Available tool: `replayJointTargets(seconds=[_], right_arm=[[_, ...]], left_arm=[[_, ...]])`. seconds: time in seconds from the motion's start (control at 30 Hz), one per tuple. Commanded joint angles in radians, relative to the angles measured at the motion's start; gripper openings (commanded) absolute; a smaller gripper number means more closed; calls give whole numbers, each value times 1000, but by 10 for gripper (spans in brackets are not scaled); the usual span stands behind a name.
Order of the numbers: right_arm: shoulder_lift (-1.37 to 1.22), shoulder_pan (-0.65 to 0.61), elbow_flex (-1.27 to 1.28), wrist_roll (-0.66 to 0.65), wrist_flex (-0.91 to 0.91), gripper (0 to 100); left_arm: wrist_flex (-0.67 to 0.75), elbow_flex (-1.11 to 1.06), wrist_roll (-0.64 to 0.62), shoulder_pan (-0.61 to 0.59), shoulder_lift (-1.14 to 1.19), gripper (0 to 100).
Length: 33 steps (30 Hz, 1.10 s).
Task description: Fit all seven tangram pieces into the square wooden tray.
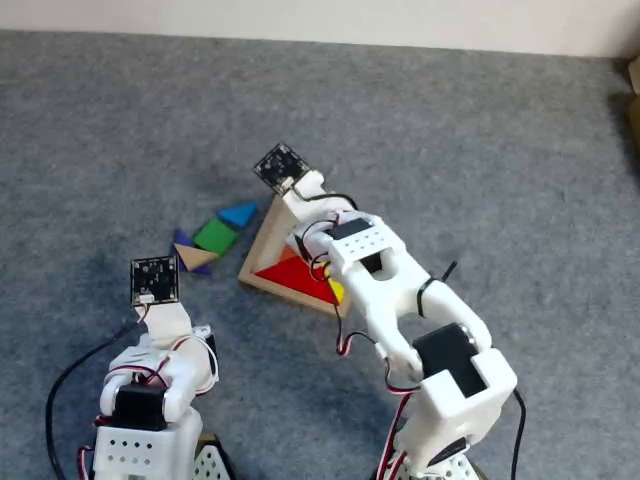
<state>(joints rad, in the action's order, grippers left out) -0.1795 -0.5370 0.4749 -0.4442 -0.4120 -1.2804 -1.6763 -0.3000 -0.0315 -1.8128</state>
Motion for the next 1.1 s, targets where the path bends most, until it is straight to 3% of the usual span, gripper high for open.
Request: replayJointTargets(seconds=[0.0,0.47,0.77,1.07], right_arm=[[13,-62,-1,-14,-70,5],[15,-231,21,-6,-148,5],[262,-199,142,-5,-140,5],[378,-101,337,-5,174,5]], left_arm=[[-5,-19,6,-7,-4,5],[-5,-19,6,-7,-4,5],[-5,-19,6,-7,-4,5],[-5,-19,6,-7,-4,5]])
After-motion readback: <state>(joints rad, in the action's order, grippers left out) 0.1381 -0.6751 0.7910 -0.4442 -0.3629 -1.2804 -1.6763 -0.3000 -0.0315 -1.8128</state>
